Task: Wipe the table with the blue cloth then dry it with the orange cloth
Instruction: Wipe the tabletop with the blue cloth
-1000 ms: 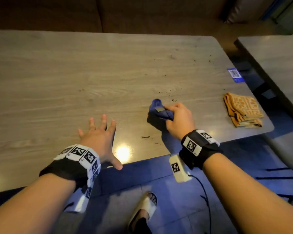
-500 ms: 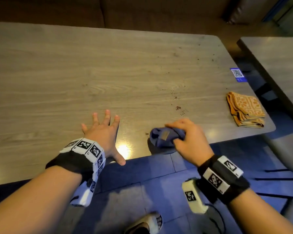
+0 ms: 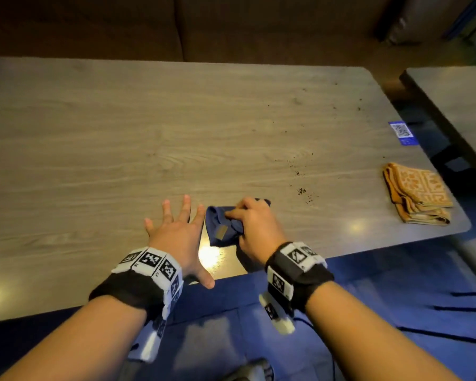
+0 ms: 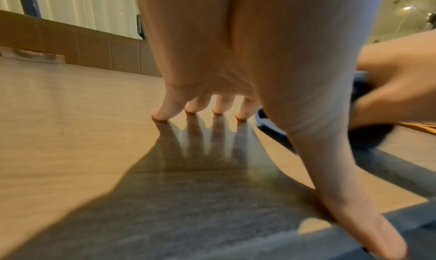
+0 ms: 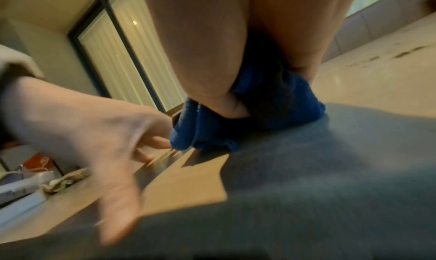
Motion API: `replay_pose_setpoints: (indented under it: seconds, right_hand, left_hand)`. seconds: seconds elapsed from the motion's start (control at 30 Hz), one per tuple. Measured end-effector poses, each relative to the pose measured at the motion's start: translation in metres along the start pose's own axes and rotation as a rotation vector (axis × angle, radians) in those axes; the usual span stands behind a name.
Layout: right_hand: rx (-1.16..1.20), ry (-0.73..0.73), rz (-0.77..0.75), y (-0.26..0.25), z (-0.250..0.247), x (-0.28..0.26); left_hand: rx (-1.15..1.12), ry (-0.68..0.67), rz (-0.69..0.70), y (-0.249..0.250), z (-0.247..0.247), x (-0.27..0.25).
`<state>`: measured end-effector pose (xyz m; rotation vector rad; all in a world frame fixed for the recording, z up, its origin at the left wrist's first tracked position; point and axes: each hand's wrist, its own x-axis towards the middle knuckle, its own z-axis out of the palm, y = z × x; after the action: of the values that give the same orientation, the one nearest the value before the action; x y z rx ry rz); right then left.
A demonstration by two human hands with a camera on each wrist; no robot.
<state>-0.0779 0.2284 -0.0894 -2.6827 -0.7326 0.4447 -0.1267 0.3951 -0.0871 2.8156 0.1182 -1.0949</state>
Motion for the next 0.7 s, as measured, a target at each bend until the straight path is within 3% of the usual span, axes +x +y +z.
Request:
replay_pose_setpoints:
  seconds: [0.17, 0.4, 0.5, 0.57, 0.7]
  right_hand:
    - [0.062, -0.081, -0.045, 0.010, 0.014, -0.075]
    - [0.050, -0.215, 0.002, 0.029, 0.006, -0.126]
    - [0.200, 0.071, 0.026, 0.037, -0.010, -0.125]
    - [0.168, 0.261, 0.061, 0.042, -0.014, -0.106]
    - [0.007, 0.154, 0.110, 0.044, 0.009, -0.094]
  left_hand:
    - [-0.008, -0.009, 0.002, 0.000, 0.001, -0.001]
    - [-0.032, -0.017, 0.008, 0.000, 0.002, 0.000]
    - [-0.038, -0.010, 0.013, -0.001, 0.003, 0.001]
    - [-0.051, -0.008, 0.024, -0.001, 0.003, 0.001]
    - [-0.040, 0.020, 0.032, -0.003, 0.003, 0.002]
